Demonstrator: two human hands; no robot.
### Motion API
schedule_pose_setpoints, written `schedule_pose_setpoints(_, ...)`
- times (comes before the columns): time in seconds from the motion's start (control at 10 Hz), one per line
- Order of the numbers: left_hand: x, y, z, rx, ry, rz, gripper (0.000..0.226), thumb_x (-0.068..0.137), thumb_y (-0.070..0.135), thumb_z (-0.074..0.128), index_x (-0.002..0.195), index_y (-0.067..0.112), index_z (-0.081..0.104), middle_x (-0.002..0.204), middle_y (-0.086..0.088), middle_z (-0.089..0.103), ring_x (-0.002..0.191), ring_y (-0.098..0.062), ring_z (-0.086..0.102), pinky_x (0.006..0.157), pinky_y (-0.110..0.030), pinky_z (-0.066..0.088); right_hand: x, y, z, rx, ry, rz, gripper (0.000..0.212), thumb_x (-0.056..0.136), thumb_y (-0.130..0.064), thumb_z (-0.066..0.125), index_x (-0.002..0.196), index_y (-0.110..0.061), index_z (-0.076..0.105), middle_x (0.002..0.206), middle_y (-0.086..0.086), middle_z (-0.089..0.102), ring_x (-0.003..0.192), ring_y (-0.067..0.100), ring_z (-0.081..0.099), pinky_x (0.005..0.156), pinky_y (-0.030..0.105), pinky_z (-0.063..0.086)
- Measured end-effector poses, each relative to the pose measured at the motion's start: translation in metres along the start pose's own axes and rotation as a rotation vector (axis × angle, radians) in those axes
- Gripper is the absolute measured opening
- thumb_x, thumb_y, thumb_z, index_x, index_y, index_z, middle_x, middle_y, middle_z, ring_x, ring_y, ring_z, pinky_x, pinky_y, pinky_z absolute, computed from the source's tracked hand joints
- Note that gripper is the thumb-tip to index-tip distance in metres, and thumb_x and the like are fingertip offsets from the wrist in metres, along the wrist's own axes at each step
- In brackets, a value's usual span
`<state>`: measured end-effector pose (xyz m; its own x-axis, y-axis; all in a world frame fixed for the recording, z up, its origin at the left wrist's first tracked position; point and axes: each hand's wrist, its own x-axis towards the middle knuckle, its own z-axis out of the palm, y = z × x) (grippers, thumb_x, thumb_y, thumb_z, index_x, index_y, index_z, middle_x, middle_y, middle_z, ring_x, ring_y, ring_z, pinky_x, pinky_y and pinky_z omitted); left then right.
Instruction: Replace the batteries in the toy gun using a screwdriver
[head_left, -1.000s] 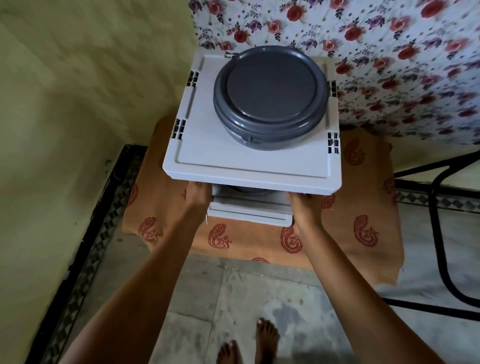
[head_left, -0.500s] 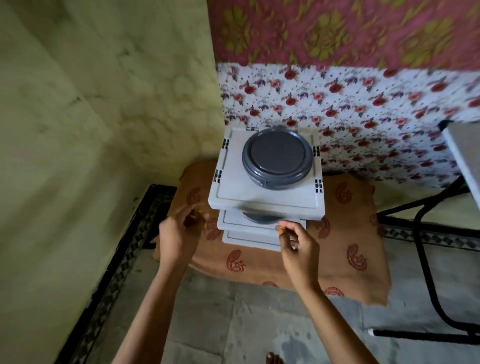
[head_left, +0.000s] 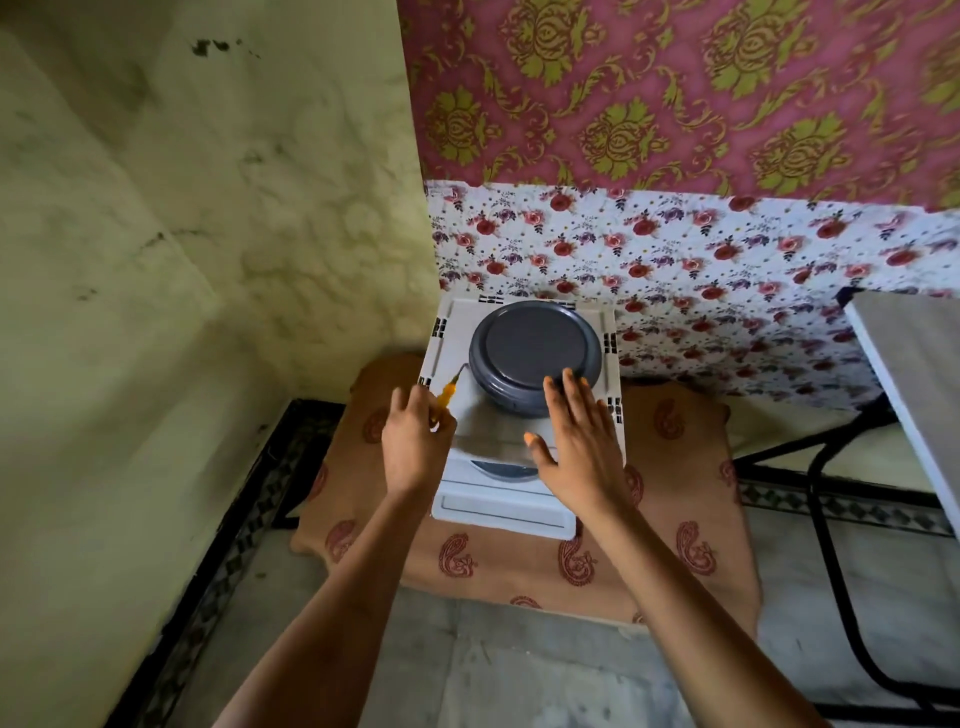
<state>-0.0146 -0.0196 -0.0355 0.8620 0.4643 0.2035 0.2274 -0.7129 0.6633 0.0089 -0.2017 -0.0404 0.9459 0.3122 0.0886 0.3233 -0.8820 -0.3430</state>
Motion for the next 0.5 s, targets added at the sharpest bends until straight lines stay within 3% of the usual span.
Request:
schedule_pose_setpoints(0.2, 0.002, -0.005, 0.019, 0.165, -0.081, -0.006, 0.008, 0.077, 0.006, 0.058, 0.083, 0.003, 0.052, 0.091, -0.015, 0.05, 0.068, -0.04, 0.053, 0.056, -0.042, 0.042, -0.003, 0.005, 0.008, 0.018, 0.076, -0.02, 0.069, 0.084, -0.035, 0.046, 0.146, -0.012, 0.028, 0.154, 0.013, 0.023, 0.14, 0.031, 0.028, 0.114, 0.041, 0.026)
schedule_pose_setpoints(0.5, 0.01, -0.001, 0.018, 0.154, -0.042, -0.014, 0.014, 0.081, 0.016, 0.062, 0.092, 0.008, 0.062, 0.096, -0.014, 0.06, 0.081, -0.037, 0.058, 0.068, -0.043, 0.049, -0.004, 0.005, -0.004, 0.141, 0.052, -0.059, 0.068, 0.088, -0.041, 0.039, 0.148, -0.013, 0.022, 0.157, 0.01, 0.015, 0.144, 0.025, 0.018, 0.116, 0.035, 0.016)
